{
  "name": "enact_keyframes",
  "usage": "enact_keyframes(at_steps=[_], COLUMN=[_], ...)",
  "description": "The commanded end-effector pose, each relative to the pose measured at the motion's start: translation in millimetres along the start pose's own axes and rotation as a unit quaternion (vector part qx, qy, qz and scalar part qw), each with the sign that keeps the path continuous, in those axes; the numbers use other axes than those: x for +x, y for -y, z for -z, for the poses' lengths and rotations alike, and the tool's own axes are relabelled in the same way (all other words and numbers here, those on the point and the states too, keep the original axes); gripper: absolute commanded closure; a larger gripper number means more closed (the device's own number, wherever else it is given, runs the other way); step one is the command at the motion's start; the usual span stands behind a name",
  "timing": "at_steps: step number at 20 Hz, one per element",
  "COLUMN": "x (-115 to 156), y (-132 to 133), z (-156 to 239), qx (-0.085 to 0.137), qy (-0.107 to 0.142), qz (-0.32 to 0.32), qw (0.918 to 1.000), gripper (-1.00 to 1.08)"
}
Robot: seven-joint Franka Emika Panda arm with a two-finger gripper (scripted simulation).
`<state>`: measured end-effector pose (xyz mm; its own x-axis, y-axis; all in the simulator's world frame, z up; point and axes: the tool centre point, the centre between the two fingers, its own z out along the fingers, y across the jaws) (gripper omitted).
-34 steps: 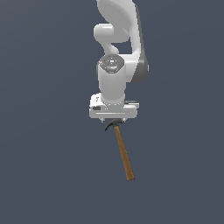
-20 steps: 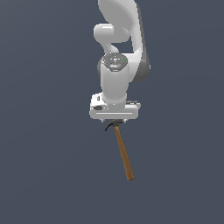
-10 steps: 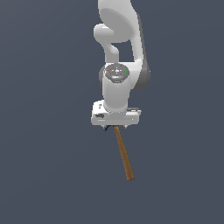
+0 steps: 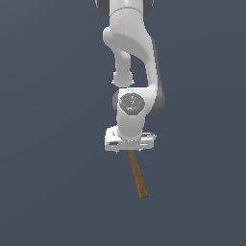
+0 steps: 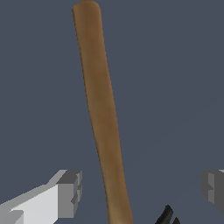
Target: Pick up the object and move it to a goal position.
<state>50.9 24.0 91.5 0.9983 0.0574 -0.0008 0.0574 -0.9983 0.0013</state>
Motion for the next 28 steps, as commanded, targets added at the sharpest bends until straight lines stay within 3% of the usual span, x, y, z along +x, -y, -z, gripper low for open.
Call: enact_keyframes(at_steps=[1, 13, 28], x=[5, 10, 11], y=[2, 4, 4], z=[-11, -27, -75], qx=[0.000, 0.001, 0.001], qy=[0.000, 0.000, 0.000], qz=[0.004, 0.009, 0.009], qw=[1.0000, 1.0000, 1.0000], gripper=[-0.92, -0.92, -0.92])
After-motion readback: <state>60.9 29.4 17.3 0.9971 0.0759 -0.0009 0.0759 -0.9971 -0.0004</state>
